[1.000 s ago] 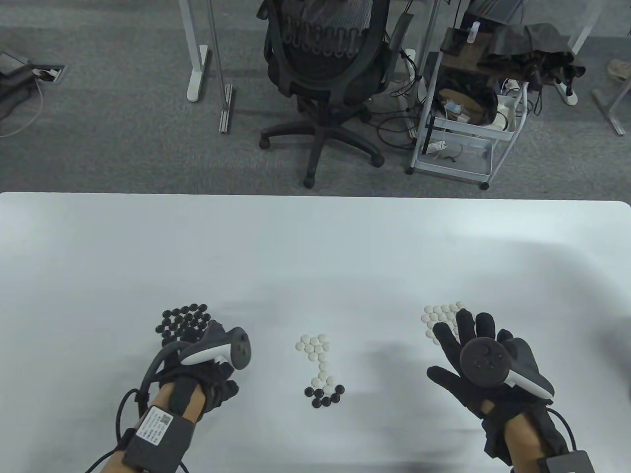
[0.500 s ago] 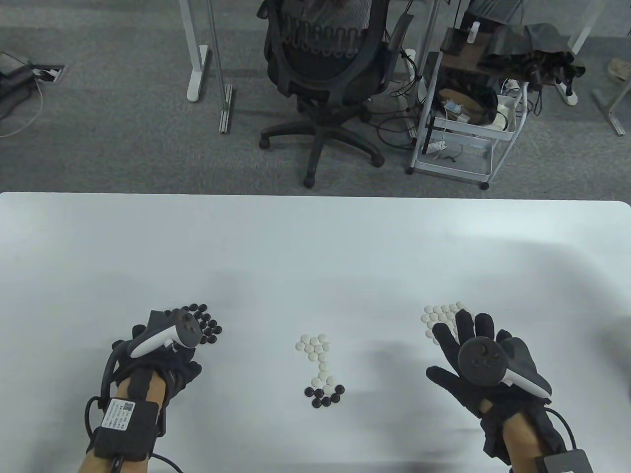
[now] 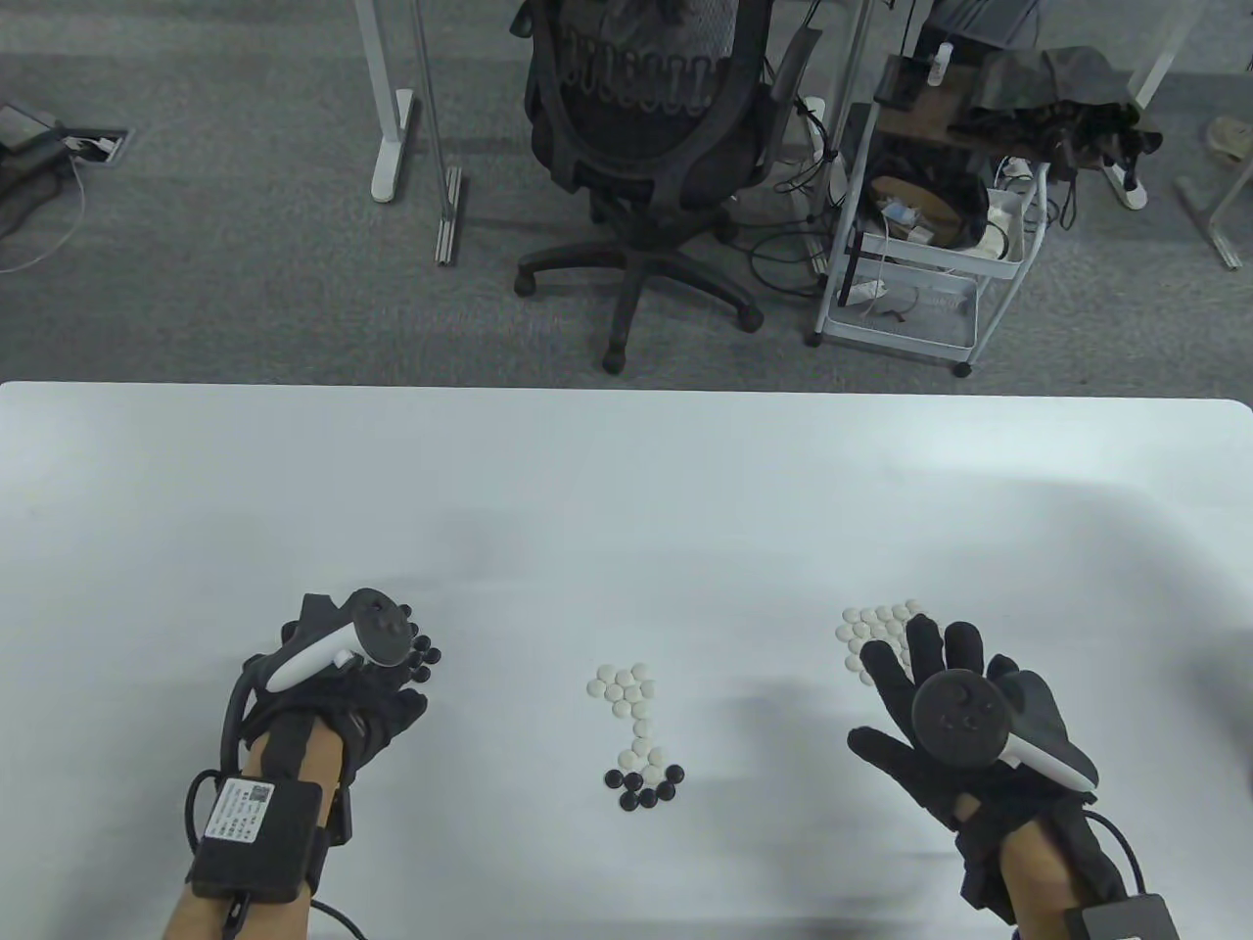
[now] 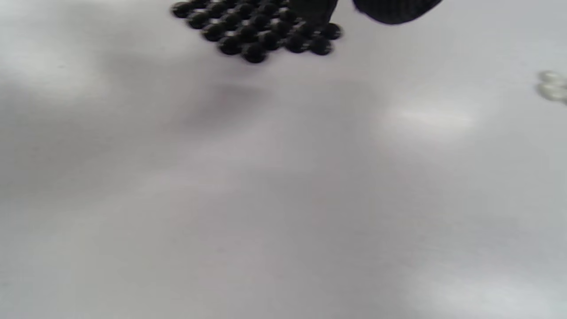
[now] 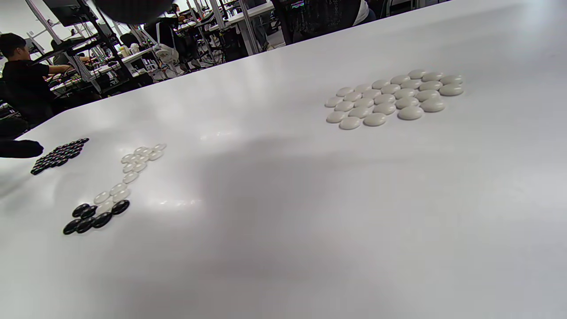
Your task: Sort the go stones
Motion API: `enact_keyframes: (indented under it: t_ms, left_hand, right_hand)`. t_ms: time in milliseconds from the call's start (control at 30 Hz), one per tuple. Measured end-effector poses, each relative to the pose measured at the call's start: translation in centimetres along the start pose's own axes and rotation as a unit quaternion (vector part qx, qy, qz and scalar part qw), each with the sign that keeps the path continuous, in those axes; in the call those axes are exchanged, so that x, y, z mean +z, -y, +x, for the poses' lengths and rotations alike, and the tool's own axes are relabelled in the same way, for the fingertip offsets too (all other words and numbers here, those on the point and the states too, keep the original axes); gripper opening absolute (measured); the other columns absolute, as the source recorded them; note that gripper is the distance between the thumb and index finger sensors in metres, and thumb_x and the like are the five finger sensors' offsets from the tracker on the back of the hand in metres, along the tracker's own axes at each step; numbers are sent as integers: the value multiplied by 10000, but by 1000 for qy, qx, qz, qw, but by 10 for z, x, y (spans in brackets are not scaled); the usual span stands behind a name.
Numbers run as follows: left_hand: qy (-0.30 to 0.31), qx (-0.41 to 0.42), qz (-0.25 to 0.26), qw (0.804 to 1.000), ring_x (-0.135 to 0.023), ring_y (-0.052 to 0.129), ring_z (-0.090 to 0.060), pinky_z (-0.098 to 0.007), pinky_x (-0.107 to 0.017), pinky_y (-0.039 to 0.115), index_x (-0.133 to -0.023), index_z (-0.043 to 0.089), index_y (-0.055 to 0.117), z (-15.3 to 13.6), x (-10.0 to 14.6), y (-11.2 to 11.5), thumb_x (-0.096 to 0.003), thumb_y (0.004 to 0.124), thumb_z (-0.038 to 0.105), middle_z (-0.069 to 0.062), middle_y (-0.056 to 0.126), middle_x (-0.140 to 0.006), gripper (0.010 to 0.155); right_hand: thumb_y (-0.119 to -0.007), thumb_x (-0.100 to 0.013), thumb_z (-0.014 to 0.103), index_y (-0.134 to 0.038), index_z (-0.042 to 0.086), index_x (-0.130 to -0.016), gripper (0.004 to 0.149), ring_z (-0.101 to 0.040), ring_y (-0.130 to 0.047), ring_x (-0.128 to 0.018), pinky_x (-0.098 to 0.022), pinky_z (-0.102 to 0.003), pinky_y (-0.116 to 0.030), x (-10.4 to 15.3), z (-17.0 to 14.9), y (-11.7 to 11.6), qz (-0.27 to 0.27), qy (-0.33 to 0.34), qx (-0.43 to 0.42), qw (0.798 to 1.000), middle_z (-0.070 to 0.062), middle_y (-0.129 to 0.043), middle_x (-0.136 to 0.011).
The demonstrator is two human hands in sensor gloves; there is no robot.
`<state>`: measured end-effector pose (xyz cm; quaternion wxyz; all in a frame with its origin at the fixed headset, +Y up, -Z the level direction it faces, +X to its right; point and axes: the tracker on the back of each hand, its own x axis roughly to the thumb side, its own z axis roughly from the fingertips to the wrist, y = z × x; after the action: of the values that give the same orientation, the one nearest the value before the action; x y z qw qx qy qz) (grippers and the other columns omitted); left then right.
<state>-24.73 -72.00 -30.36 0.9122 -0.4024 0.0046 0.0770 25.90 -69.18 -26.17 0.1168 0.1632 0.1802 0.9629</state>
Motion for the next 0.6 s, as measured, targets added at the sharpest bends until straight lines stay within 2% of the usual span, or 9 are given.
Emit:
enact_keyframes:
  t_ms: [133,267,467,600]
  left_hand:
    - [68,-42,-15,997,-911,-139,-605,-835,-576,35,-1178,221,530,42,5,11,-586,475,482,-313,-85,-1137,649]
    - [116,-100,-25,988,-920,-109,-610,-836,-583,53,-1170,228,553,83,9,28,-585,480,482,-315,-58,-1149,643]
    - [173,-172,-33,969,-919,-116,-608,-836,-587,52,-1177,245,498,133,15,51,-584,474,485,-313,-76,-1142,640]
    - [190,-186,-40,963,-911,-142,-605,-837,-588,48,-1183,271,400,146,9,61,-583,465,483,-313,-109,-1126,639]
  right_hand:
    - [-526,-568,524,-162,114,-1135,789,-574,122,-857,-515,-787,-21,-1,0,-1,2,0,0,1000,-308,71,-1059]
    - [-526,-567,525,-163,115,-1135,789,-574,122,-857,-515,-787,-21,-1,1,-1,3,1,1,1000,-309,71,-1059]
    - [-526,-567,525,-162,115,-1135,790,-575,122,-856,-515,-787,-21,-1,1,-1,2,1,1,1000,-308,71,-1059]
    - [-526,-567,525,-163,115,-1135,789,-575,121,-856,-515,-787,-21,0,0,-1,1,2,0,1000,-308,70,-1059]
